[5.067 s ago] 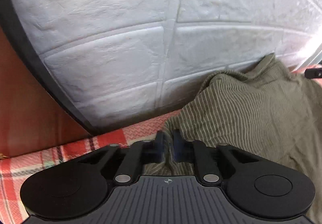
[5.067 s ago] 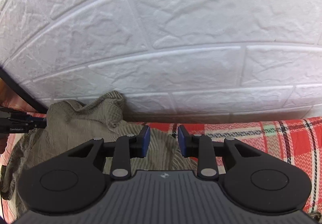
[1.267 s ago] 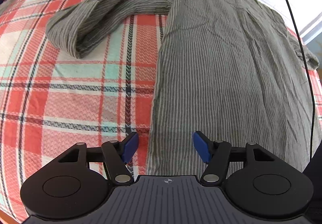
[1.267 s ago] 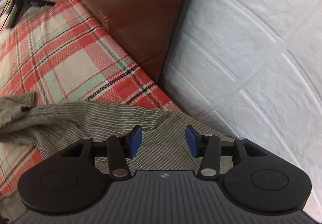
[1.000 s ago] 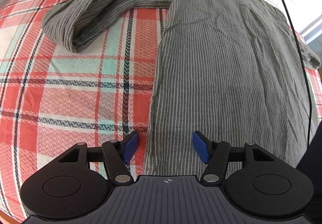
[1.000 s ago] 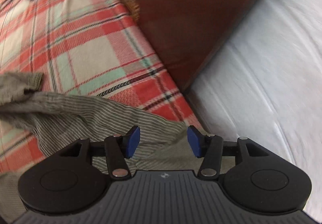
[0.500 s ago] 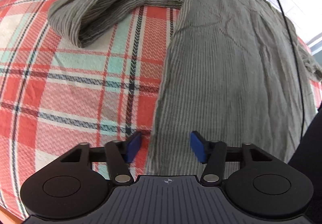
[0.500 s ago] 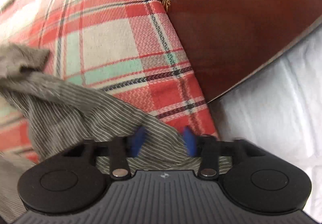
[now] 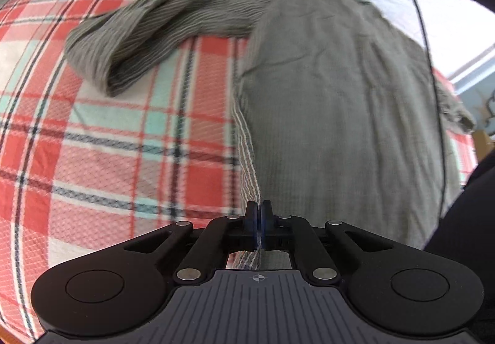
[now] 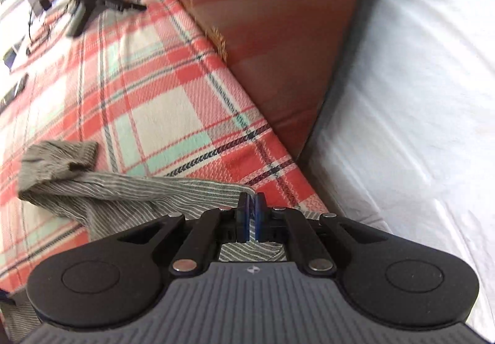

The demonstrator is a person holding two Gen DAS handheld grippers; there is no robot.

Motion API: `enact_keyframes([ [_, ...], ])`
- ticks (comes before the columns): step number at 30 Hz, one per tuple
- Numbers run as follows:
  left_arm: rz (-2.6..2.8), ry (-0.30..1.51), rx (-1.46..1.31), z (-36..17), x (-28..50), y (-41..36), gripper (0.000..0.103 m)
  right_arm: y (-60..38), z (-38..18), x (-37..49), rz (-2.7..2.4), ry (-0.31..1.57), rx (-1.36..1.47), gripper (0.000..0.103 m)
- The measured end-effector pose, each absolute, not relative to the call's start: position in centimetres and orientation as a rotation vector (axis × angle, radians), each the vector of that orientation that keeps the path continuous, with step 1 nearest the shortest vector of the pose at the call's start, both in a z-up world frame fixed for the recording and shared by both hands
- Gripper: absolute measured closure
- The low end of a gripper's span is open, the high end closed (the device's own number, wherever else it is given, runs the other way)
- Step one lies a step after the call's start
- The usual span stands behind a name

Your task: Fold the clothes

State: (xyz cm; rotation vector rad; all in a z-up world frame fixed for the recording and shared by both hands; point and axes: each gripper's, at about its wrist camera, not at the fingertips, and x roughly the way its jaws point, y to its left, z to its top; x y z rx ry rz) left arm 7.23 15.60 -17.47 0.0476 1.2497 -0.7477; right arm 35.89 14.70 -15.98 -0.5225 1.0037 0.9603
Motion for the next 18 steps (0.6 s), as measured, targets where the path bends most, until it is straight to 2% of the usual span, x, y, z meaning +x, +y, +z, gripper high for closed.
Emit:
enact_keyframes([
  [7, -0.856, 1.23, -0.003, -15.8, 5.5, 13.7, 0.103, 10.8, -13.8, 35.8, 0.91, 0.973, -0.421, 0.1],
  [18, -0.977, 1.26, 0.038, -16.4, 2.4, 8.9, 0.103, 2.8, -14.5, 35.3, 0.793, 0.993, -0.352, 0.1],
])
